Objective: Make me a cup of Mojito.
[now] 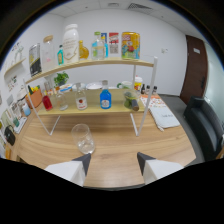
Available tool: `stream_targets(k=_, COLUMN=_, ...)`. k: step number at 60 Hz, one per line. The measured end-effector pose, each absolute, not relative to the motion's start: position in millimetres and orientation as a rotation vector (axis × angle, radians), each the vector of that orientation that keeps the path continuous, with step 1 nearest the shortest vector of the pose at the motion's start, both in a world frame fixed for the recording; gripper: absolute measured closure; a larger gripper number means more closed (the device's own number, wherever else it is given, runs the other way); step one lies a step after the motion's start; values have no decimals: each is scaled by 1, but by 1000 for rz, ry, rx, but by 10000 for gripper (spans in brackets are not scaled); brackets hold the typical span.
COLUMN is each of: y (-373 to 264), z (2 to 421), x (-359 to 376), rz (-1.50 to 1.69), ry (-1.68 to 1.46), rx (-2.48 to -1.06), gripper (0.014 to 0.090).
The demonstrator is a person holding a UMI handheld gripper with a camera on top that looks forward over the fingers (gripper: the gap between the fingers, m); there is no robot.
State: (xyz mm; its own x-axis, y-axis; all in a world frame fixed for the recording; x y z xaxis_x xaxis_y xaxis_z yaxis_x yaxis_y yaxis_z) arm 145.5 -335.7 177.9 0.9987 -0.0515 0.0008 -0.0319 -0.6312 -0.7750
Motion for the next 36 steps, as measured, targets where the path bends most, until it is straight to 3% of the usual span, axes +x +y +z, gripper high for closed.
stream_targets(k=14, y=-258, z=200, x=189, rz=11, ry=28, rx=-2196, gripper=191)
stream_targets(k=28, y=-182, z=194, x=211, rz=14, ry=27, rx=-2199, gripper=209)
stream_targets(k=36, y=-162, z=179, x=219, rz=3, ry=44, rx=-2238, gripper=326)
